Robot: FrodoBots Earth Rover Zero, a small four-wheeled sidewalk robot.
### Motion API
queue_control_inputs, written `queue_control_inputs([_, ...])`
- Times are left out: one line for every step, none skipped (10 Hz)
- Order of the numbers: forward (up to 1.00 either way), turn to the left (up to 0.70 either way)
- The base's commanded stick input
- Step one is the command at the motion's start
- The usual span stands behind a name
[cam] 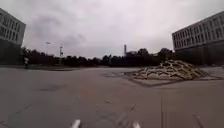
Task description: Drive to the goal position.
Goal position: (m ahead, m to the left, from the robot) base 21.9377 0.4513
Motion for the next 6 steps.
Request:
queue_control_inputs([0.70, 0.00])
queue_control_inputs([0.70, 0.00])
queue_control_inputs([0.70, 0.00])
queue_control_inputs([0.70, 0.00])
queue_control_inputs([0.70, 0.00])
queue_control_inputs([0.70, 0.00])
